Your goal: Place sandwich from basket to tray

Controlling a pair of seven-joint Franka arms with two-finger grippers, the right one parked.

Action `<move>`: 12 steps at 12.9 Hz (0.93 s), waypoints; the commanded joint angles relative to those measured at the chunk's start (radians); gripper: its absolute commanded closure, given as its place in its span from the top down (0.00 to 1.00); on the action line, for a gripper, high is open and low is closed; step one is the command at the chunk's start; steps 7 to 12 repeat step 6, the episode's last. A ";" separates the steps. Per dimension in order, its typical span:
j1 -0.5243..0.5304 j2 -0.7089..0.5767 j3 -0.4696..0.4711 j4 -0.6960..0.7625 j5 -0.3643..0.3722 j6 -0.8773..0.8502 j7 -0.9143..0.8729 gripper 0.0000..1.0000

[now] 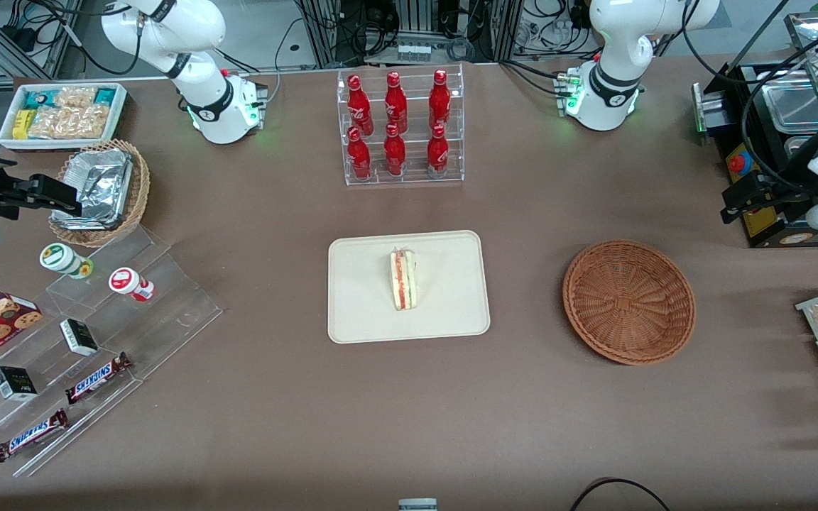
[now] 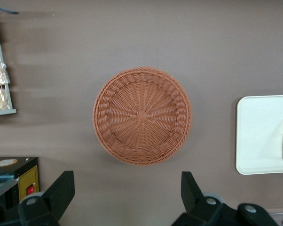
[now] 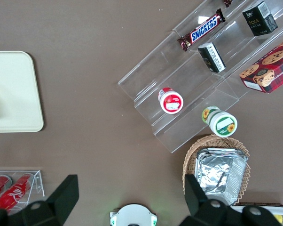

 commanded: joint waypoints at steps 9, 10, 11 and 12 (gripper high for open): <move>-0.015 0.037 0.003 0.066 -0.002 -0.019 0.011 1.00; -0.015 0.037 0.003 0.066 -0.002 -0.019 0.011 1.00; -0.015 0.037 0.003 0.066 -0.002 -0.019 0.011 1.00; -0.015 0.037 0.003 0.066 -0.002 -0.019 0.011 1.00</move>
